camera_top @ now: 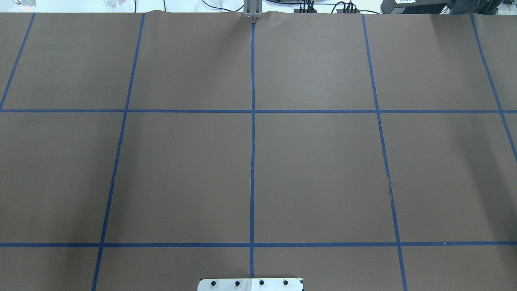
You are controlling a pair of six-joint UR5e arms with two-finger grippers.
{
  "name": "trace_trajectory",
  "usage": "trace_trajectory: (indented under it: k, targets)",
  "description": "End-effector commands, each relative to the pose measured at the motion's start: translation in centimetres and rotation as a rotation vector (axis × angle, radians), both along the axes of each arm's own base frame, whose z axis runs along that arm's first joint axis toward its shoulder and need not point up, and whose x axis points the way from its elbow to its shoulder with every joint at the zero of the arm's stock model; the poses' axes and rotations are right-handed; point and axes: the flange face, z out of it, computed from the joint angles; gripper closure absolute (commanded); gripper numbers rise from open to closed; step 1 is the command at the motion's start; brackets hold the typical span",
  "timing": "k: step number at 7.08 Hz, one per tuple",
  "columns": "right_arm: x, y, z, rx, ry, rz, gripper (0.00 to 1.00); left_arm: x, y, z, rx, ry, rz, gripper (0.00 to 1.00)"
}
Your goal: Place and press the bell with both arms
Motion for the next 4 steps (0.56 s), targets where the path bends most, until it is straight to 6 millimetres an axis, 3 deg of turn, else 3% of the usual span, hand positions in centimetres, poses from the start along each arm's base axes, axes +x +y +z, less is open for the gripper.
trace_trajectory:
  k: [1,4]
  targets:
    - [0.11,-0.08,-0.12,0.011,0.016,-0.004,0.0,0.0,-0.07,-0.03,0.001,0.0,0.0,0.0]
    - [0.08,-0.15,-0.29,0.008,0.011,0.001,0.0,-0.04,-0.19,-0.15,0.001,-0.006,0.0,0.0]
